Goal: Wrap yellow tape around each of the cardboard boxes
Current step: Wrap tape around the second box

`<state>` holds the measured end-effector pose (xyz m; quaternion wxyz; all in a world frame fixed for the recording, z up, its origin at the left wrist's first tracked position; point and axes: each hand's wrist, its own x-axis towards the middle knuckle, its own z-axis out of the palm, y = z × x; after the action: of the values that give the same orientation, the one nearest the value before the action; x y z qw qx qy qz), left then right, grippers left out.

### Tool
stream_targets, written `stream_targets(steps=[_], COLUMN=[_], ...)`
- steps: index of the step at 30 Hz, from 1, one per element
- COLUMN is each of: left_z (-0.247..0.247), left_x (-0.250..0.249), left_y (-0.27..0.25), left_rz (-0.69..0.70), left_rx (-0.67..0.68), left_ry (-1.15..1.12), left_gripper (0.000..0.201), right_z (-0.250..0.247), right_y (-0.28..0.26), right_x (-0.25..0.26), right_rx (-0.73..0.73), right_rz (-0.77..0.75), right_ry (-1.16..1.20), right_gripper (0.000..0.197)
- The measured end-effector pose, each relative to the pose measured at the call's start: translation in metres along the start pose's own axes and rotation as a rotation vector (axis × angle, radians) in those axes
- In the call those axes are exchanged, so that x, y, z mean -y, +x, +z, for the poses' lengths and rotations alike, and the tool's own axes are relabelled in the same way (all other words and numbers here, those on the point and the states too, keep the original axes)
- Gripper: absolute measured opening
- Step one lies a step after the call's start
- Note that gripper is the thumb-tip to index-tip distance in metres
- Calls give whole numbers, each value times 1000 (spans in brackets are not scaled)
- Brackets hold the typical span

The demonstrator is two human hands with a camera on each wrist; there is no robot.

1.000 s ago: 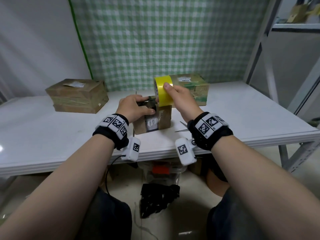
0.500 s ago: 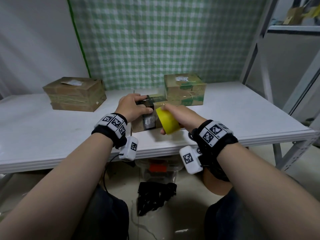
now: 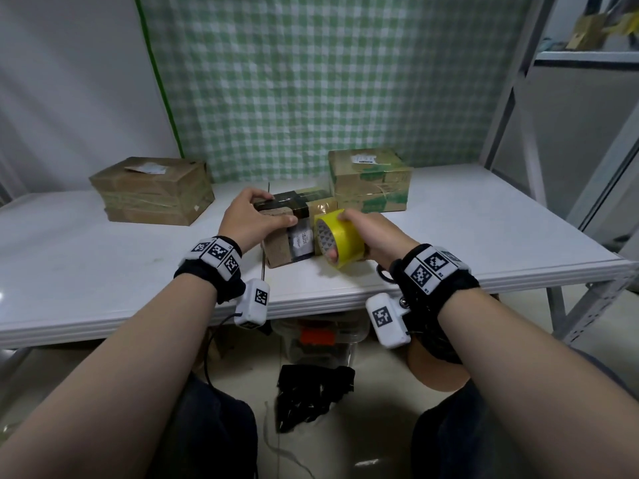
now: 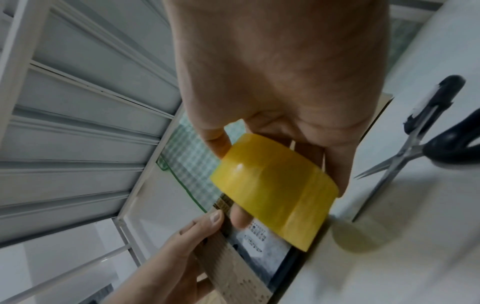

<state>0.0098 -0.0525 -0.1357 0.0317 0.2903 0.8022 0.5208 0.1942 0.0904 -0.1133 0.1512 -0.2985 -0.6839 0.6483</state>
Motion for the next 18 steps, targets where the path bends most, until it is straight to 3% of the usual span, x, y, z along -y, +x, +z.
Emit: stream_targets(steps=[4,7,9,12,18], left_z=[-2,-5,-9,-15,-11], left_x=[-4,-10,-14,-14,-13], left_y=[1,4,4,5,9], left_rz=[-98,-205,-305,-427,-344], left_rx=[1,28,67,121,8], left_ry=[-150,-243,-277,-294,-354], left_gripper=[57,49,38,42,27], right_z=[-7,-7,-5,0,15], right_y=[-1,-2,0,4,23], right_x=[4,5,6,6,-2], right_rx=[-78,-88,-73,-10,-55], right_rz=[-67,-197,-301,-388,-421], right_ry=[102,157,156,127,14], right_gripper=[30,13,14,16,15])
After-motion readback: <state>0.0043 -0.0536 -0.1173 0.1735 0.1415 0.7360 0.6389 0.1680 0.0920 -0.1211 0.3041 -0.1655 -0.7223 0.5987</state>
